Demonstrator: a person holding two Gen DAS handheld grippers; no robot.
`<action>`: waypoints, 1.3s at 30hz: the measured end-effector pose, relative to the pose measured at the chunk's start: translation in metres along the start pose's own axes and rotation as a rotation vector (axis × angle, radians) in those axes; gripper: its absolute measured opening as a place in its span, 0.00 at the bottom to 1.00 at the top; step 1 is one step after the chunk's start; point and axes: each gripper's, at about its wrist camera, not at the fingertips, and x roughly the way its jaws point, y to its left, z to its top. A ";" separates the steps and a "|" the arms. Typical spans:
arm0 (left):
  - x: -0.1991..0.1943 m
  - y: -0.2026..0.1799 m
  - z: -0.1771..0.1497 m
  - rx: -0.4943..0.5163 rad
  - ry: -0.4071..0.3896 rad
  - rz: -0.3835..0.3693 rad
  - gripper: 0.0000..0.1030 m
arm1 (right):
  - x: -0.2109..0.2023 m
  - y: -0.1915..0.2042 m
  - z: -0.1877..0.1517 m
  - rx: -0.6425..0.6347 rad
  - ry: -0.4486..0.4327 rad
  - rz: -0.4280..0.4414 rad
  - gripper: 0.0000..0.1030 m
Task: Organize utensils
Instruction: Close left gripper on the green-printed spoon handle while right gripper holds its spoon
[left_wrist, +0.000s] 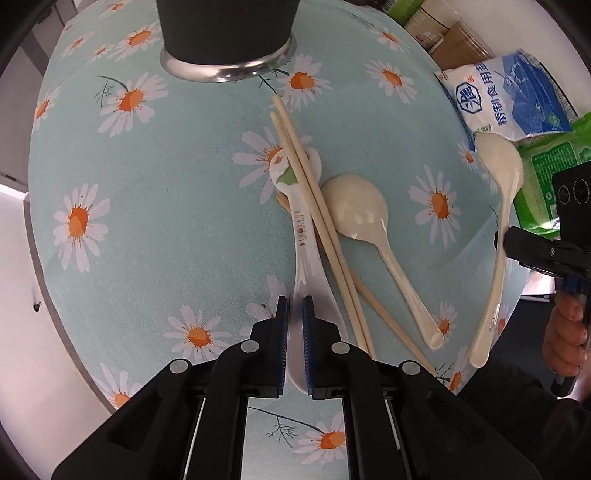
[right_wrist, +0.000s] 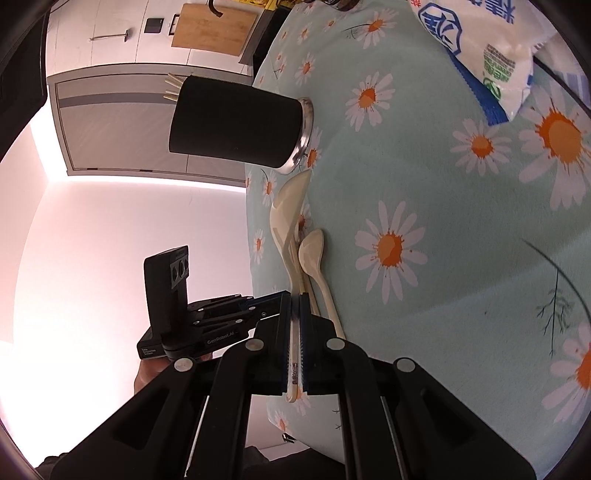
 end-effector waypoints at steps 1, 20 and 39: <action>0.000 0.001 0.000 -0.010 -0.005 -0.004 0.05 | 0.001 0.000 0.002 -0.004 0.006 -0.001 0.05; -0.037 0.029 -0.025 -0.133 -0.139 0.003 0.01 | 0.037 0.022 0.030 -0.077 0.085 0.017 0.05; -0.009 0.024 -0.019 -0.150 -0.016 -0.083 0.11 | 0.036 0.016 0.027 -0.050 0.077 0.010 0.05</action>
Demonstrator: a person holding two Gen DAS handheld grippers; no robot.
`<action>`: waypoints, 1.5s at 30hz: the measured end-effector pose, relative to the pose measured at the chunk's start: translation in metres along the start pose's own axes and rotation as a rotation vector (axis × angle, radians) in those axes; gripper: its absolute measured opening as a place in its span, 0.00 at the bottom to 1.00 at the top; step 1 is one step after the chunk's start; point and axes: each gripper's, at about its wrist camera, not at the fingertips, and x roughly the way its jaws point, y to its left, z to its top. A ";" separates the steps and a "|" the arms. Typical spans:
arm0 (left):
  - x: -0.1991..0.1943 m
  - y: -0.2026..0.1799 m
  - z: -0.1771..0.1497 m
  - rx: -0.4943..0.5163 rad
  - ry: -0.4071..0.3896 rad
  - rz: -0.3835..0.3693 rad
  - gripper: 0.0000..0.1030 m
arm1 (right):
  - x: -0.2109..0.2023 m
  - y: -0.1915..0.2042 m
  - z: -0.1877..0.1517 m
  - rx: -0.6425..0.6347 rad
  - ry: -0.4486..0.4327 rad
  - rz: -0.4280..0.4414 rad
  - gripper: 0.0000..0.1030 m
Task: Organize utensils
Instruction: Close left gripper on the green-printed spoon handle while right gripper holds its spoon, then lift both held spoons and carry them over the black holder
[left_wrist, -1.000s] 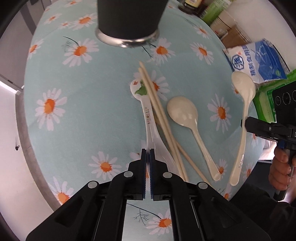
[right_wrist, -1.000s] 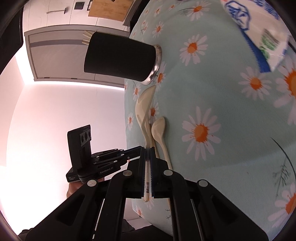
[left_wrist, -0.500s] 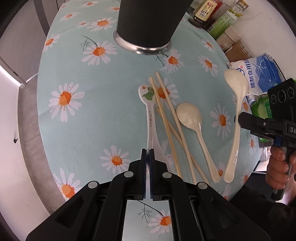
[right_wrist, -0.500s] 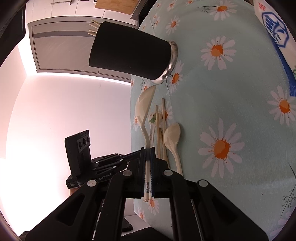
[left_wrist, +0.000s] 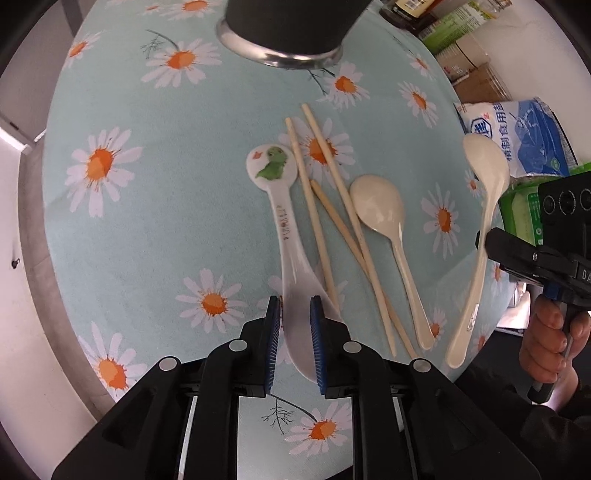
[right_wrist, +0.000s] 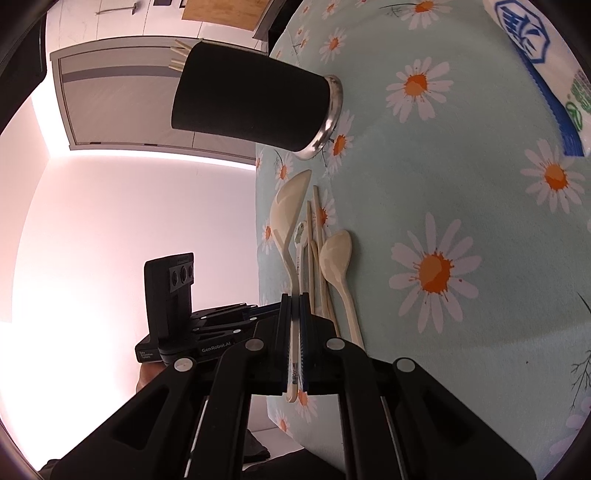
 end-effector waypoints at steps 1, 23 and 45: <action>0.001 0.000 0.000 0.005 0.003 0.007 0.06 | -0.002 0.000 -0.001 -0.001 -0.002 0.001 0.05; -0.061 0.014 -0.008 -0.038 -0.278 -0.072 0.02 | 0.005 0.057 0.019 -0.169 -0.046 -0.055 0.05; -0.189 -0.020 0.035 0.064 -0.708 -0.066 0.02 | -0.008 0.180 0.102 -0.457 -0.207 -0.099 0.05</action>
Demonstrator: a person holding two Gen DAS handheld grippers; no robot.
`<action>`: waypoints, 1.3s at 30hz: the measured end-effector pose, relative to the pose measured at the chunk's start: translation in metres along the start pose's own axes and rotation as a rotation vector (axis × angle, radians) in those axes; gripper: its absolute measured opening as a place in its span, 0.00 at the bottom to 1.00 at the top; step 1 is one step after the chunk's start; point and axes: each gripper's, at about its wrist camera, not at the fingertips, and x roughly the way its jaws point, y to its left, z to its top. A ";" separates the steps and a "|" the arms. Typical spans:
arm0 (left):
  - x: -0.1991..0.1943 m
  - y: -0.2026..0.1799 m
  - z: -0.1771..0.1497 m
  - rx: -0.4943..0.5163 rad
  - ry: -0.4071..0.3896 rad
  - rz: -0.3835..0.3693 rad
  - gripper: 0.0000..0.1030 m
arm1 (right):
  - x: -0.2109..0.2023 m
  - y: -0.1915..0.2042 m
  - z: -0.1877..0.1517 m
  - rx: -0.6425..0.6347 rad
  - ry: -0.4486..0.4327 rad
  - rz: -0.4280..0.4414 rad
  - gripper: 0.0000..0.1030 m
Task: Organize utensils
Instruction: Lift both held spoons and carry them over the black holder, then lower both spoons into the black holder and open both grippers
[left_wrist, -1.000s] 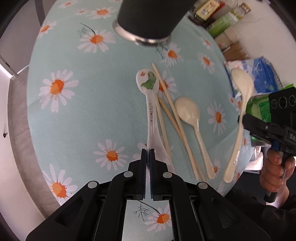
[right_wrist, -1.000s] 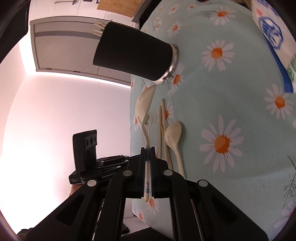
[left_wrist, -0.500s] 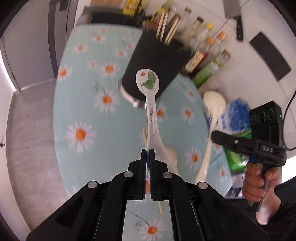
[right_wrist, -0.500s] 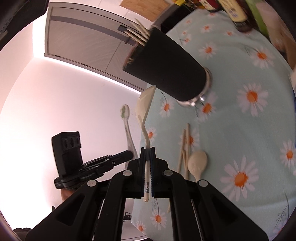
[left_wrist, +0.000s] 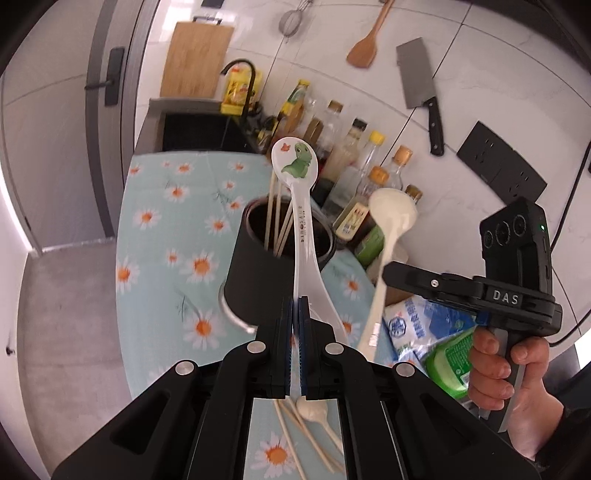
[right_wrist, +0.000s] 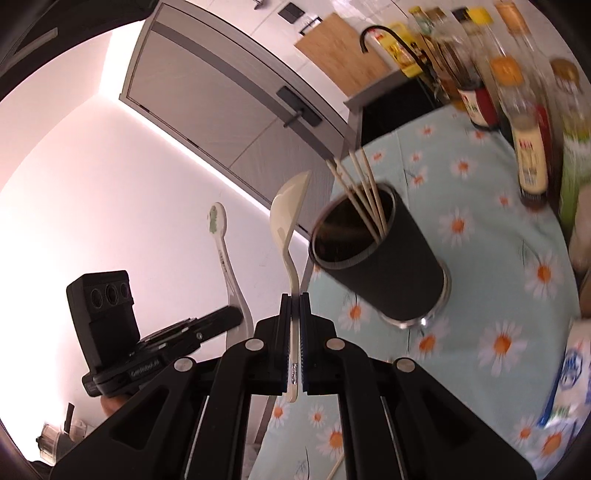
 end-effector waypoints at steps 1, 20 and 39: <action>0.000 -0.002 0.005 0.009 -0.014 0.003 0.02 | 0.000 0.002 0.005 -0.014 -0.005 -0.009 0.05; 0.033 -0.012 0.070 0.141 -0.190 0.068 0.02 | 0.009 0.011 0.102 -0.176 -0.162 -0.087 0.05; 0.105 -0.009 0.050 0.219 -0.113 0.131 0.02 | 0.057 -0.032 0.089 -0.160 -0.105 -0.156 0.05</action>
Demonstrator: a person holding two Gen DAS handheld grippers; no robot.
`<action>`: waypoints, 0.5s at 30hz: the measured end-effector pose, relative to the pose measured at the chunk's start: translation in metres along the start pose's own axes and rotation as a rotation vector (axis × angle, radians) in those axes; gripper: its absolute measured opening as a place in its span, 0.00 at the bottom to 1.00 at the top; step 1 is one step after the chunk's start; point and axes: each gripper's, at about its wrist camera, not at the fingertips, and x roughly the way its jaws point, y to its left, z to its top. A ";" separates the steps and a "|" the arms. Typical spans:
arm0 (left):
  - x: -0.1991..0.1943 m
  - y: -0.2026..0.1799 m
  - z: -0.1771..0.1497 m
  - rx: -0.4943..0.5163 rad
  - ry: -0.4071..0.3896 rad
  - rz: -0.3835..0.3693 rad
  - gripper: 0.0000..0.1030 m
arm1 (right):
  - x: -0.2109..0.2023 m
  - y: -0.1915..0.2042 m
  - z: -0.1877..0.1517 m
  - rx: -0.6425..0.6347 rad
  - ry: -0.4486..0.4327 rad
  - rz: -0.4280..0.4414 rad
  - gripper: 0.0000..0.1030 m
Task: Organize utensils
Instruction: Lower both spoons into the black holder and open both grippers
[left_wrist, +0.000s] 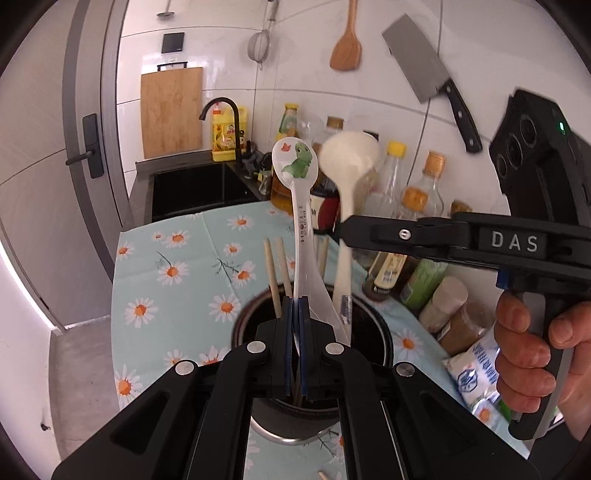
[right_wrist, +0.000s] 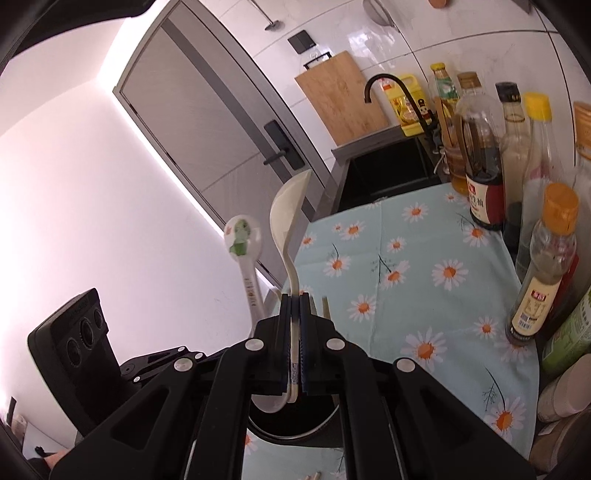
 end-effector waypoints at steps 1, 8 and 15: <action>0.002 -0.001 -0.003 0.004 0.008 0.007 0.02 | 0.002 -0.001 -0.002 -0.002 0.004 -0.002 0.05; 0.005 0.006 -0.009 -0.040 0.034 0.018 0.06 | 0.008 -0.005 -0.010 0.024 0.034 0.000 0.11; -0.011 0.012 -0.005 -0.077 0.004 0.015 0.10 | -0.010 -0.010 -0.008 0.076 -0.003 0.024 0.18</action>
